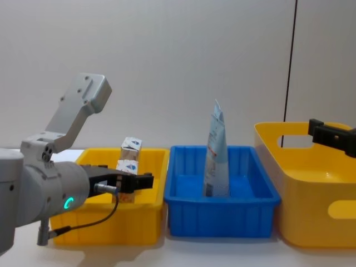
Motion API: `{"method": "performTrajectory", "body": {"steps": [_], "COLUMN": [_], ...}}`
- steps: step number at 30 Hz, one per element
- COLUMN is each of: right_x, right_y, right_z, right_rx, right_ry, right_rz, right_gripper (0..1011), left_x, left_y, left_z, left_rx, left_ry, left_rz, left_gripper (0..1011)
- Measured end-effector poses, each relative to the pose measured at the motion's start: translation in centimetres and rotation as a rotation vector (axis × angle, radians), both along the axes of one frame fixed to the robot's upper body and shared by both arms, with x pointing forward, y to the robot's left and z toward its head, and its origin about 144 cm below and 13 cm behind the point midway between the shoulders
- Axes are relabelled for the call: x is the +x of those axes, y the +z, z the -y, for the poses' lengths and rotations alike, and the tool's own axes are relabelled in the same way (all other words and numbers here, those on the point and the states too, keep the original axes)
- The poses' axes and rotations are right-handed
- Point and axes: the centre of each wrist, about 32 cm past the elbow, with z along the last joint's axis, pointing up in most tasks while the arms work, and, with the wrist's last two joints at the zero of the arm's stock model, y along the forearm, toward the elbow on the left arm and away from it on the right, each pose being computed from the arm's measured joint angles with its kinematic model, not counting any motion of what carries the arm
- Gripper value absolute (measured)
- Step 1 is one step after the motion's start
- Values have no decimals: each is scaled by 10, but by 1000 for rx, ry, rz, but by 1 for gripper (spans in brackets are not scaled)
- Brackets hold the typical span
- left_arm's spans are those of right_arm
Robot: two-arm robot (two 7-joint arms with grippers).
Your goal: Bimanual collaborative sorting of washing and personal care products
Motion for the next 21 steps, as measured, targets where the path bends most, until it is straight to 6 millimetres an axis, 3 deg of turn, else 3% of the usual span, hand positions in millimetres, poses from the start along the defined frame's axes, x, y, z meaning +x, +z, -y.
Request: {"method": "performTrajectory", "body": {"steps": [13,21], "right_x": [0,0], "right_y": [0,0], "right_z": [0,0], "right_rx": [0,0], "right_ry": [0,0], "right_rz": [0,0], "right_gripper": [1003,1003], "left_x": [9,14], "left_y": [-6,-9], "left_z": [-2,-3], "left_rx": [15,17], "left_ry": [-4,1], "left_rz": [-22,-22], "left_gripper": [1001,834]}}
